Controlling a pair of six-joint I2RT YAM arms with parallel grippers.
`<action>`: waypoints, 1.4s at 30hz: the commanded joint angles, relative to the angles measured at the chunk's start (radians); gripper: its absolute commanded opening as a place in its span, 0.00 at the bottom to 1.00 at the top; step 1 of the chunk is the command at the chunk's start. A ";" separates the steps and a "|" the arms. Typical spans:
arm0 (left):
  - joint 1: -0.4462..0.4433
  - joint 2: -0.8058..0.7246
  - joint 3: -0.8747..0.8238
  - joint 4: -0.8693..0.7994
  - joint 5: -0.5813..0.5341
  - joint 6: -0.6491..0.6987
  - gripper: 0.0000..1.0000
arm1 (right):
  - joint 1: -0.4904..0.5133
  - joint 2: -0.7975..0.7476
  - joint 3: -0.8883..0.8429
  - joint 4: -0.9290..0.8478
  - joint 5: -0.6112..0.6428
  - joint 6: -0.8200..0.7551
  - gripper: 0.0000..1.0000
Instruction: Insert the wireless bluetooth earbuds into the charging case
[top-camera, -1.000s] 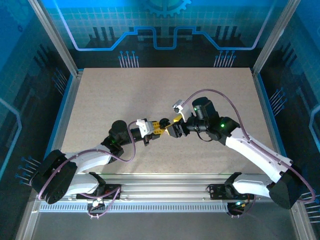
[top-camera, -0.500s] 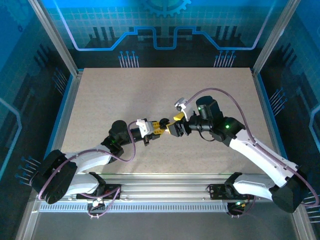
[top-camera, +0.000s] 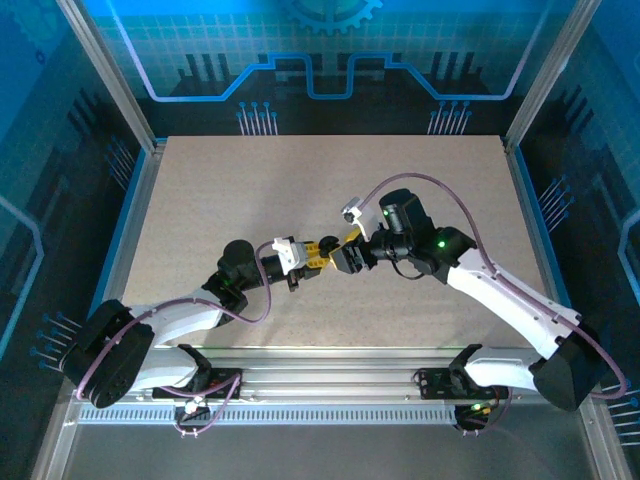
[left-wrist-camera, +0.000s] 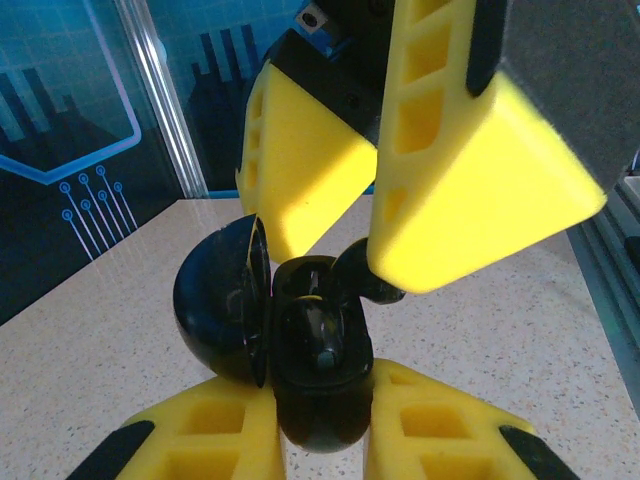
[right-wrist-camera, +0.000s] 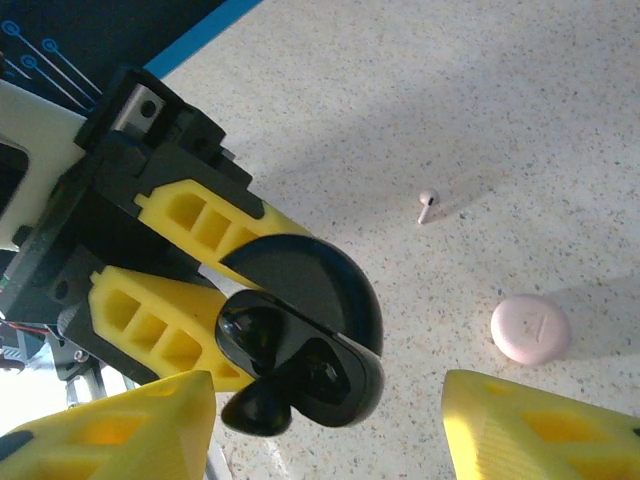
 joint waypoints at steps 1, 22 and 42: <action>-0.006 -0.008 0.032 0.006 -0.002 -0.007 0.20 | -0.023 -0.012 0.026 -0.041 0.012 0.008 0.62; -0.007 -0.007 0.033 0.008 0.020 -0.024 0.20 | -0.118 -0.144 -0.076 0.100 -0.120 -0.015 0.61; -0.006 -0.005 0.033 0.012 0.021 -0.034 0.20 | -0.047 -0.080 -0.094 0.089 -0.092 -0.075 0.61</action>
